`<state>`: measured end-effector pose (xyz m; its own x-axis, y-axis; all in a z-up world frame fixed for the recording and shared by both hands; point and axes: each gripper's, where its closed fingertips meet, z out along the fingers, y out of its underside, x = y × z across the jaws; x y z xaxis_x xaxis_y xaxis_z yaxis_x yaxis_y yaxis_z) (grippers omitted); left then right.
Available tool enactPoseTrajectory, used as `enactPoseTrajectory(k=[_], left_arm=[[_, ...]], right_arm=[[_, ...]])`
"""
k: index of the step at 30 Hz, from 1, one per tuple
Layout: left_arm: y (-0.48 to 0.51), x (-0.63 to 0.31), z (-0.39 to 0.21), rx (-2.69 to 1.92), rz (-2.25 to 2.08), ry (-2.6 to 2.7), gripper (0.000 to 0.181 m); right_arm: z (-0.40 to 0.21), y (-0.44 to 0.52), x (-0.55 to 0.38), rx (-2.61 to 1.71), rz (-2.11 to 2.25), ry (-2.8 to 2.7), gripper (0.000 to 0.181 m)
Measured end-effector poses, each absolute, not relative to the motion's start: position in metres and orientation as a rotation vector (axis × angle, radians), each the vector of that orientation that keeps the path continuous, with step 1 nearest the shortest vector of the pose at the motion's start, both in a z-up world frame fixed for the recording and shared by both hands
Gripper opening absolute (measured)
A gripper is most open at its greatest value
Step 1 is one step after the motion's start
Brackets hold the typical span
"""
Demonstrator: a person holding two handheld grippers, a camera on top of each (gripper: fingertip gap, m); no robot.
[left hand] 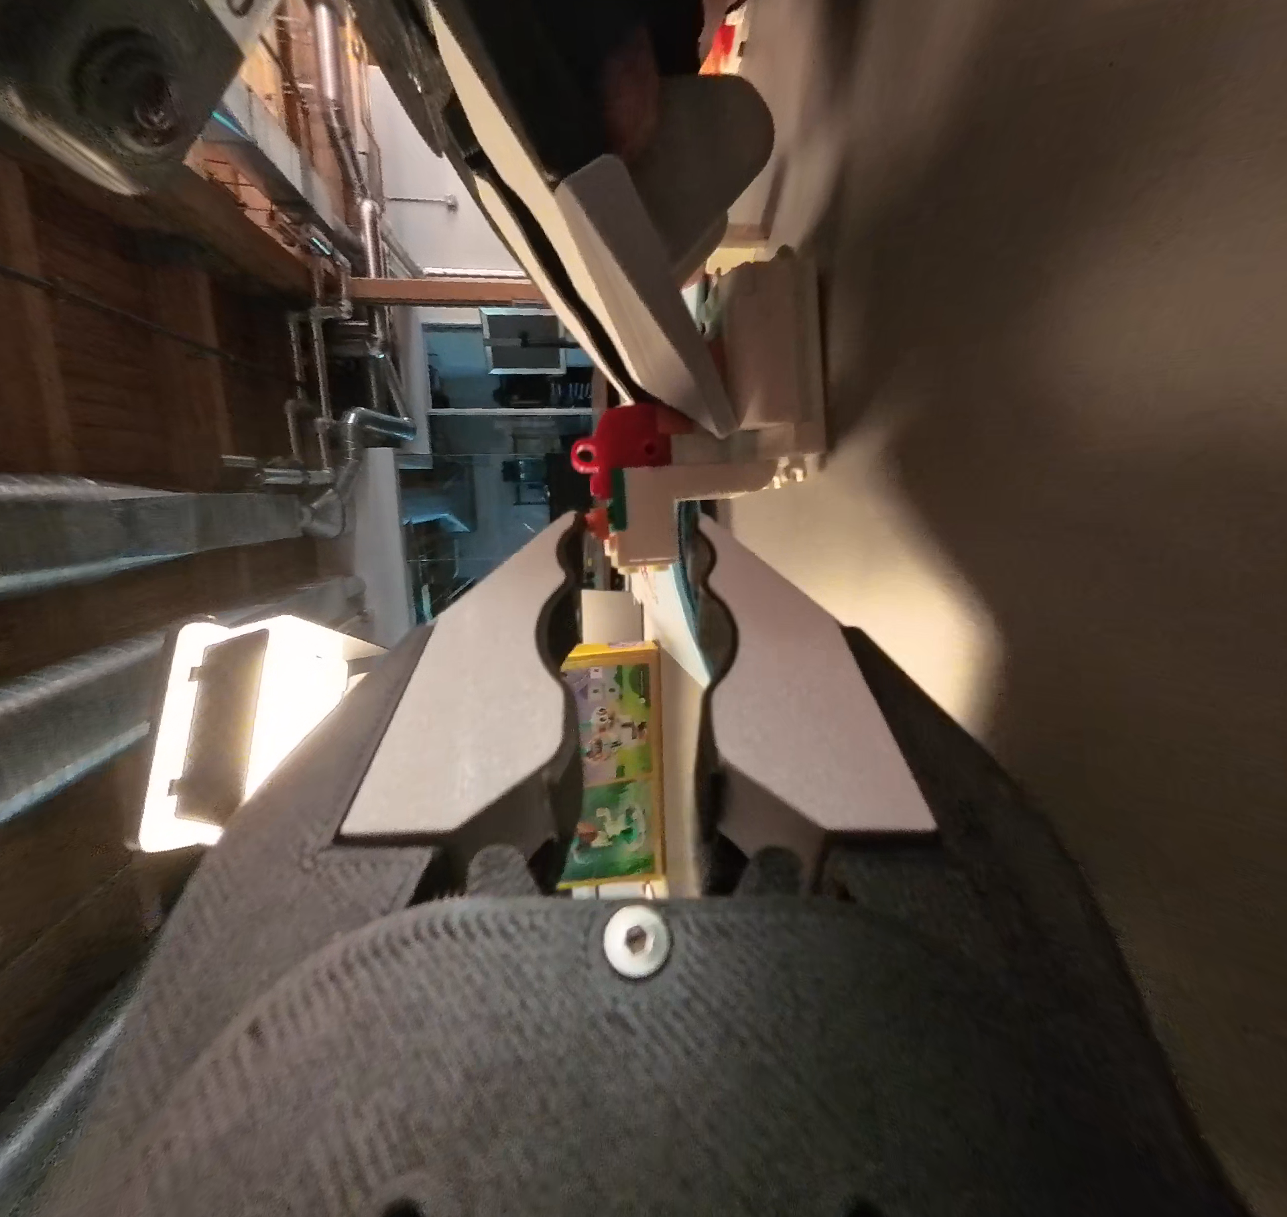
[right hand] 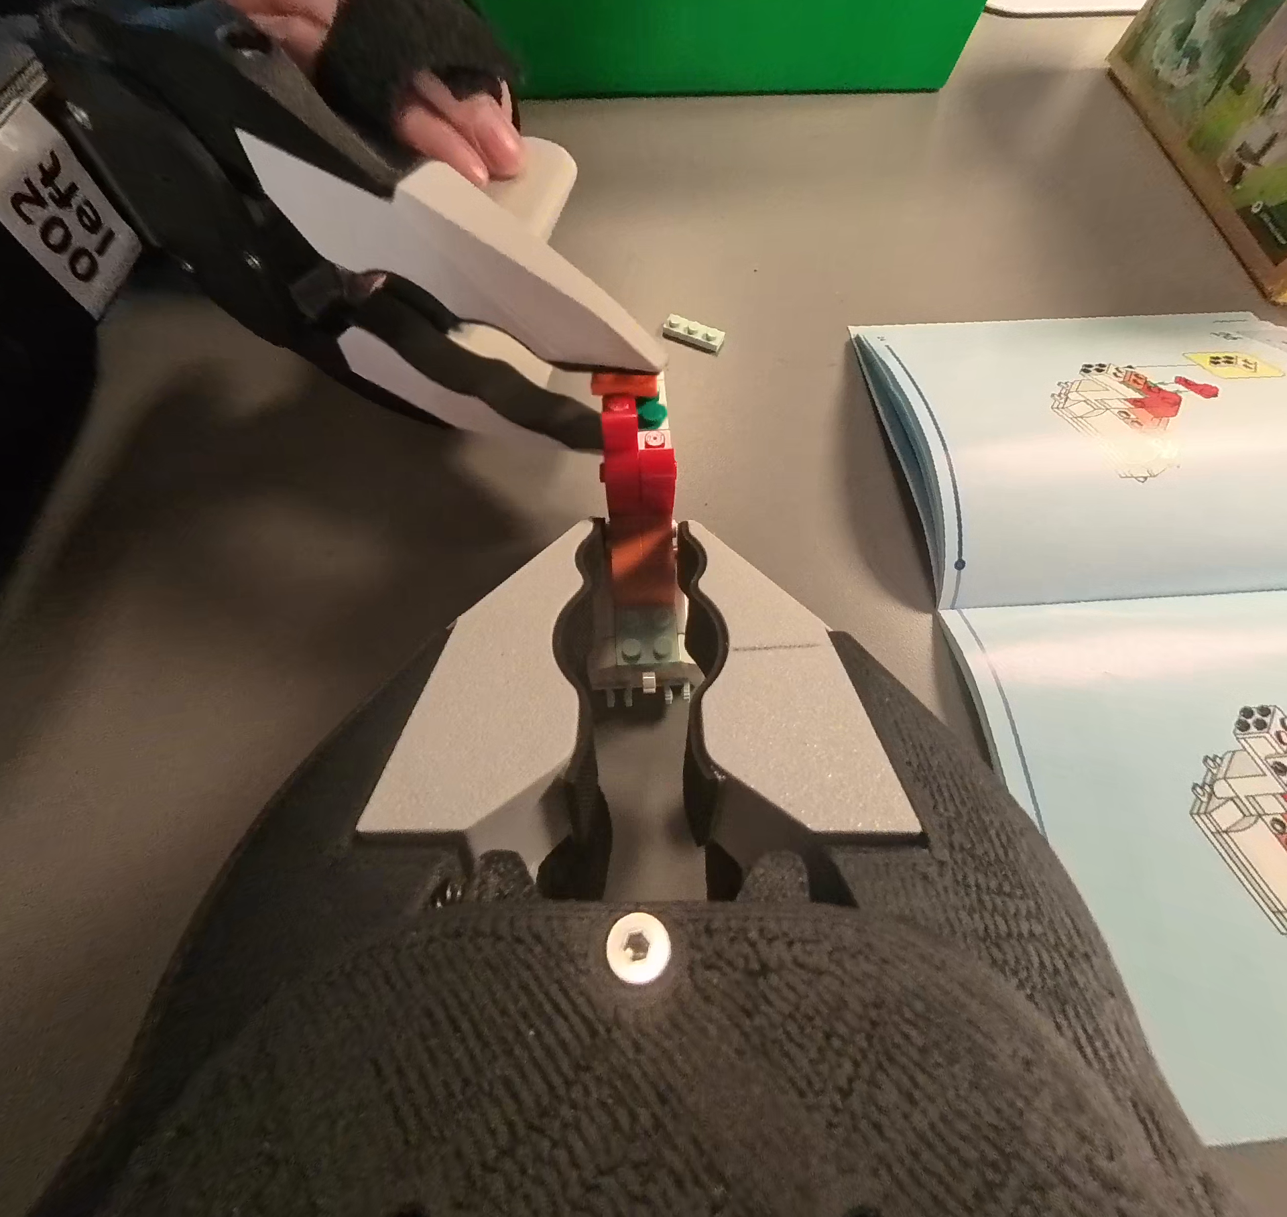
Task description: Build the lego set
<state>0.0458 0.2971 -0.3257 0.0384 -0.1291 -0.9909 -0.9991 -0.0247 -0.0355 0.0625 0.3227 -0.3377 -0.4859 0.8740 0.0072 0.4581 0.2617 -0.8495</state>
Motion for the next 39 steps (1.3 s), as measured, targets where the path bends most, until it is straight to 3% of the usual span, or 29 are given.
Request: enactPoseTrajectory(k=[39], left_arm=[[0.301,0.043,-0.309,-1.312,1.198,1.323,0.024]], right_arm=[[-0.328,0.317,0.058,-1.142,1.05,-2.033,0.018]])
